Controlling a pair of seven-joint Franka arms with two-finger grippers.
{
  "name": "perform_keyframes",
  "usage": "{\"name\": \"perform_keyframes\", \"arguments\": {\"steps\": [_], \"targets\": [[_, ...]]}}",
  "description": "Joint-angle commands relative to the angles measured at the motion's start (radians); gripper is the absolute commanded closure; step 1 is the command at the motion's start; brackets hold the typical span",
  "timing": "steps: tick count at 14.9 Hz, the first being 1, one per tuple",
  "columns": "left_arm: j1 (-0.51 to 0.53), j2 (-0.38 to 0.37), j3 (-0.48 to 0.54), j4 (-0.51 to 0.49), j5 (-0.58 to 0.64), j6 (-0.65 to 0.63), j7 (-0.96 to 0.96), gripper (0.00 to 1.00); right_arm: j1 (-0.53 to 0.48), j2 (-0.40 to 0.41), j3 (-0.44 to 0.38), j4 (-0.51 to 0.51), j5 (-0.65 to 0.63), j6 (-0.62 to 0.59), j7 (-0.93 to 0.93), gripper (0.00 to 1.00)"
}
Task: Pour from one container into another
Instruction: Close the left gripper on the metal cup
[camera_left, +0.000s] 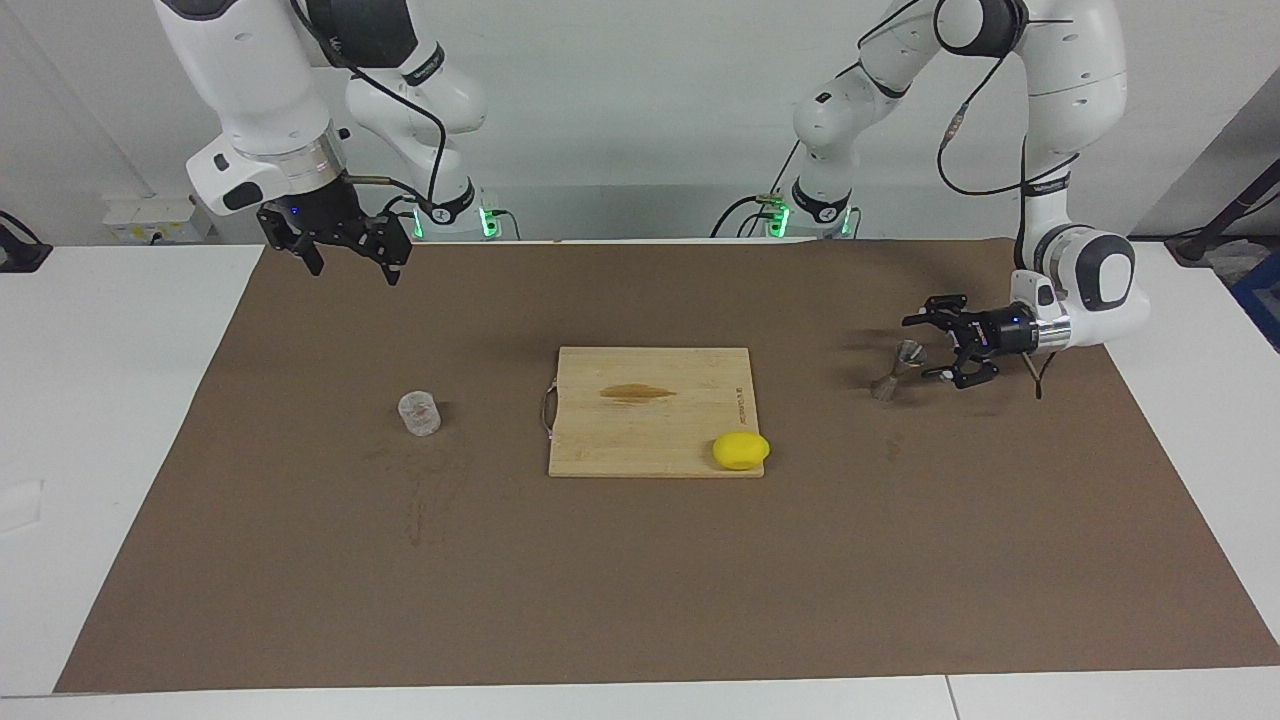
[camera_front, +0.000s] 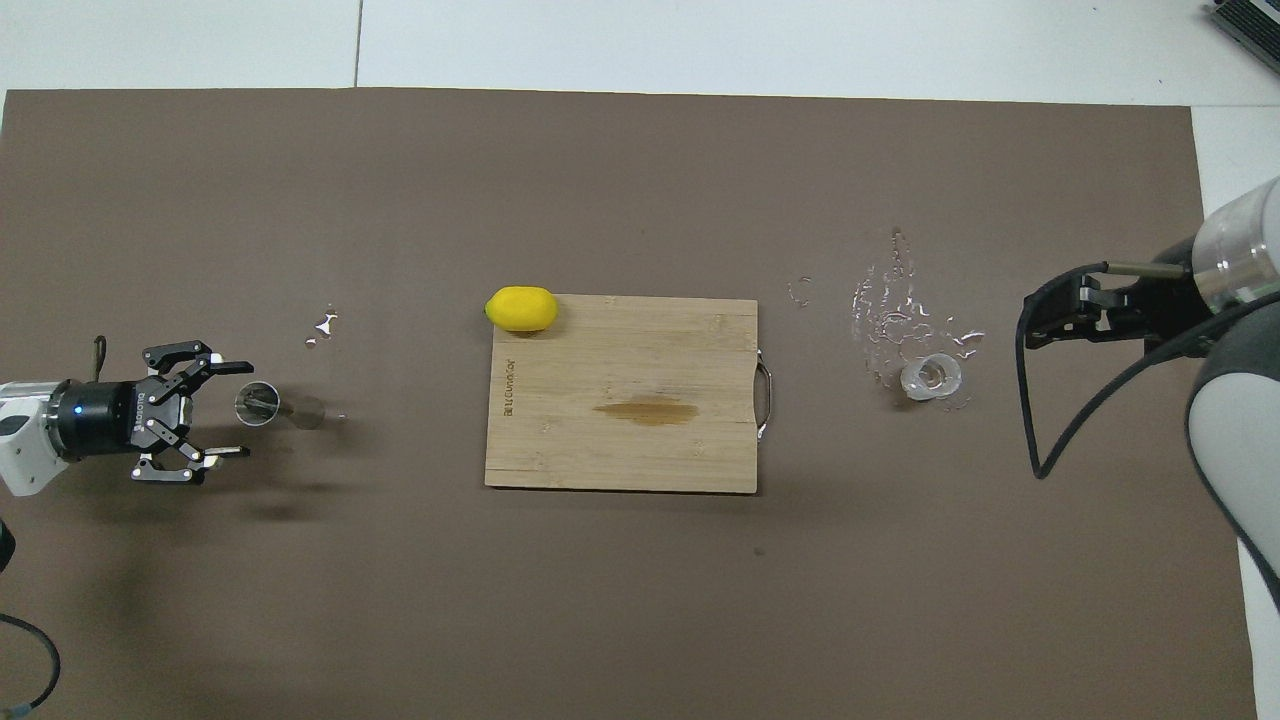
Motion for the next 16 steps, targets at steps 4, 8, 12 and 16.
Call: {"name": "perform_keyframes", "arguments": {"steps": [4, 8, 12, 16], "targets": [[-0.004, -0.012, -0.003, -0.025, -0.019, 0.014, 0.033, 0.0, -0.014, -0.023, 0.001, -0.025, 0.024, 0.004, -0.032, 0.0], [-0.015, -0.013, -0.003, -0.042, -0.019, 0.041, 0.062, 0.0, -0.013, -0.023, 0.001, -0.025, 0.024, 0.004, -0.032, 0.0], [-0.015, -0.013, -0.003, -0.042, -0.016, 0.046, 0.091, 0.22, -0.014, -0.023, 0.001, -0.025, 0.024, 0.005, -0.032, 0.0], [-0.013, -0.013, -0.003, -0.034, -0.016, 0.043, 0.096, 0.69, -0.013, -0.023, 0.001, -0.025, 0.024, 0.004, -0.032, 0.0]]}}
